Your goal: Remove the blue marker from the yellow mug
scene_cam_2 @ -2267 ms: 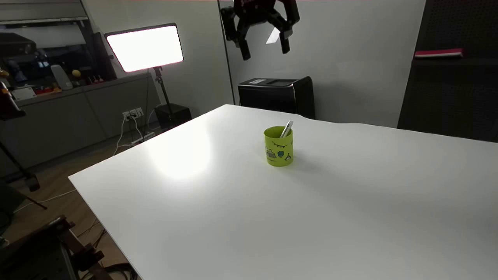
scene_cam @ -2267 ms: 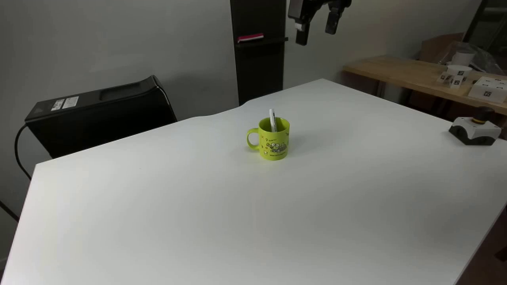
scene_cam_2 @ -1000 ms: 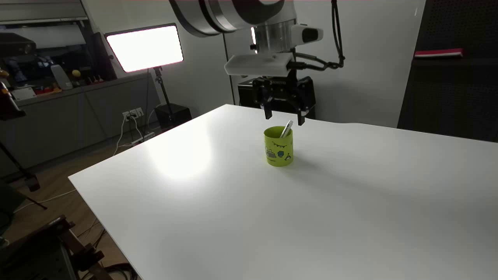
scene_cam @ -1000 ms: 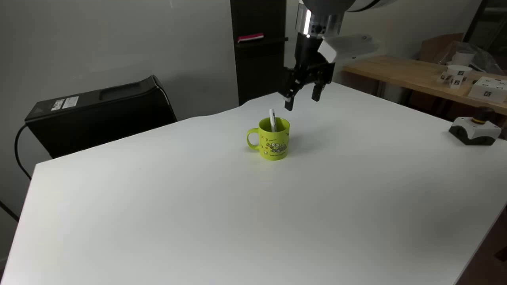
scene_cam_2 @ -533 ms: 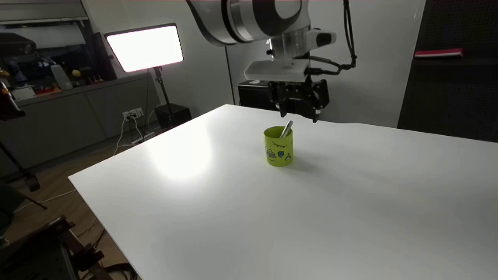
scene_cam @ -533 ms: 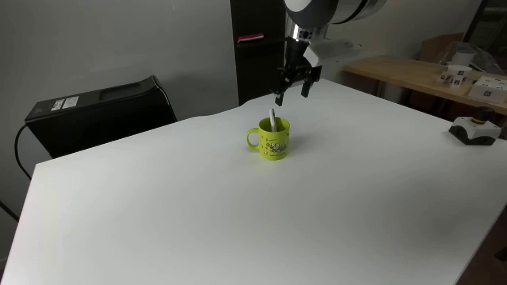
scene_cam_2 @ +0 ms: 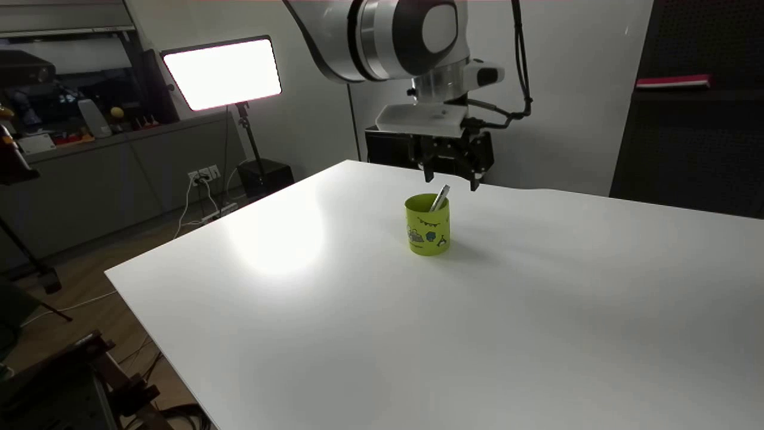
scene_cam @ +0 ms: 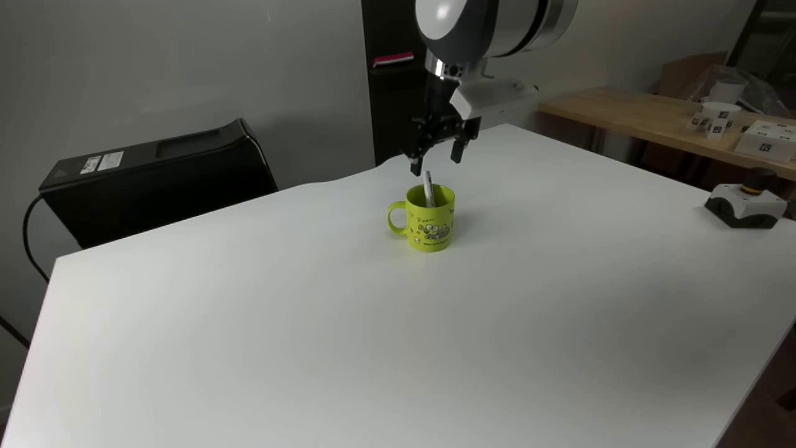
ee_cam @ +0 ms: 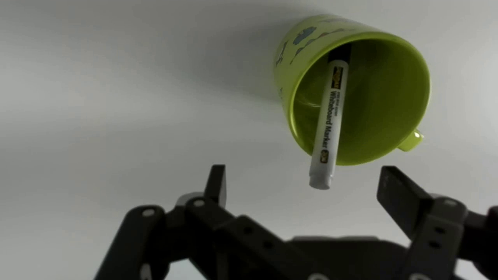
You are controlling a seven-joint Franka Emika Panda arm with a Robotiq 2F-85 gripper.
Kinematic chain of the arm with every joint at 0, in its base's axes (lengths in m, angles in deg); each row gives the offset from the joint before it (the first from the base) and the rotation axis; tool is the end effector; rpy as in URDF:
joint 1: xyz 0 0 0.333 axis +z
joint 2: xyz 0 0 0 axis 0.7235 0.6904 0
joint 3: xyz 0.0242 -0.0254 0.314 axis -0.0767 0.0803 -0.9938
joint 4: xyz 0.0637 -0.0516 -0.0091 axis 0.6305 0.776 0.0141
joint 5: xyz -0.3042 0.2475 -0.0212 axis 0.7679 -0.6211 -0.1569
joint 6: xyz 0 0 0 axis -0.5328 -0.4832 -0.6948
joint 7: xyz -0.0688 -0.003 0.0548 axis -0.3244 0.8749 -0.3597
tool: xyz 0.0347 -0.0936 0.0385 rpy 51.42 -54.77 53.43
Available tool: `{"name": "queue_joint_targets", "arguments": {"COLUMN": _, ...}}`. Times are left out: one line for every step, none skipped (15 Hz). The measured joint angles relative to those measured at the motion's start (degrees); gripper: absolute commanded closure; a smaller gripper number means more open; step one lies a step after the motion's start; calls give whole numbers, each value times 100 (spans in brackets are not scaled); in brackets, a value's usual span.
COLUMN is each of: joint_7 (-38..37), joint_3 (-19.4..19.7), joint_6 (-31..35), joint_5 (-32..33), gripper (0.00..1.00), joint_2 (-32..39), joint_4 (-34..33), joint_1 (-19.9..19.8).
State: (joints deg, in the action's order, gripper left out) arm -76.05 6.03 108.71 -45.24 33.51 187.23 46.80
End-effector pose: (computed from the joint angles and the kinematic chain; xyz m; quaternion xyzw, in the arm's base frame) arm 0.6840 0.0183 0.1952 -0.9948 -0.0104 -0.1001 0.0141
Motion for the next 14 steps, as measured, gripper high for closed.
{"name": "queue_joint_targets", "arguments": {"joint_7": 0, "joint_3": -24, "joint_6": -27, "joint_5": -3, "gripper": 0, "joint_2": 66, "joint_4": -55, "joint_1": 4}}
{"name": "queue_joint_targets", "arguments": {"joint_7": 0, "joint_3": -40, "joint_6": -60, "joint_5": -3, "gripper": 0, "joint_2": 125, "joint_4": -110, "joint_1": 12}}
{"name": "queue_joint_targets", "arguments": {"joint_7": 0, "joint_3": -42, "joint_6": -101, "joint_5": -3, "gripper": 0, "joint_2": 174, "joint_4": -163, "joint_1": 24}}
{"name": "queue_joint_targets", "arguments": {"joint_7": 0, "joint_3": -42, "joint_6": -156, "joint_5": -3, "gripper": 0, "joint_2": 215, "joint_4": -214, "joint_1": 35}}
{"name": "queue_joint_targets", "arguments": {"joint_7": 0, "joint_3": -41, "joint_6": -216, "joint_5": -2, "gripper": 0, "joint_2": 243, "joint_4": -267, "joint_1": 40}}
{"name": "queue_joint_targets", "arguments": {"joint_7": -1, "joint_3": -39, "joint_6": -287, "joint_5": -1, "gripper": 0, "joint_2": 263, "joint_4": -317, "joint_1": 43}}
{"name": "queue_joint_targets", "arguments": {"joint_7": -1, "joint_3": -33, "joint_6": -363, "joint_5": 3, "gripper": 0, "joint_2": 274, "joint_4": -364, "joint_1": 47}}
{"name": "queue_joint_targets", "arguments": {"joint_7": -1, "joint_3": -26, "joint_6": -436, "joint_5": 3, "gripper": 0, "joint_2": 281, "joint_4": -413, "joint_1": 48}}
{"name": "queue_joint_targets", "arguments": {"joint_7": -2, "joint_3": -20, "joint_6": -505, "joint_5": 6, "gripper": 0, "joint_2": 284, "joint_4": -454, "joint_1": 49}}
{"name": "queue_joint_targets", "arguments": {"joint_7": -2, "joint_3": -14, "joint_6": -555, "joint_5": 6, "gripper": 0, "joint_2": 284, "joint_4": -486, "joint_1": 49}}
{"name": "queue_joint_targets", "arguments": {"joint_7": -2, "joint_3": -6, "joint_6": -606, "joint_5": 6, "gripper": 0, "joint_2": 284, "joint_4": -518, "joint_1": 49}}
{"name": "queue_joint_targets", "arguments": {"joint_7": -2, "joint_3": 1, "joint_6": -647, "joint_5": 6, "gripper": 0, "joint_2": 285, "joint_4": -545, "joint_1": 49}}
{"name": "queue_joint_targets", "arguments": {"joint_7": -4, "joint_3": 6, "joint_6": -689, "joint_5": 6, "gripper": 0, "joint_2": 285, "joint_4": -566, "joint_1": 49}}
{"name": "queue_joint_targets", "arguments": {"joint_7": -7, "joint_3": 9, "joint_6": -722, "joint_5": 6, "gripper": 0, "joint_2": 287, "joint_4": -578, "joint_1": 49}}
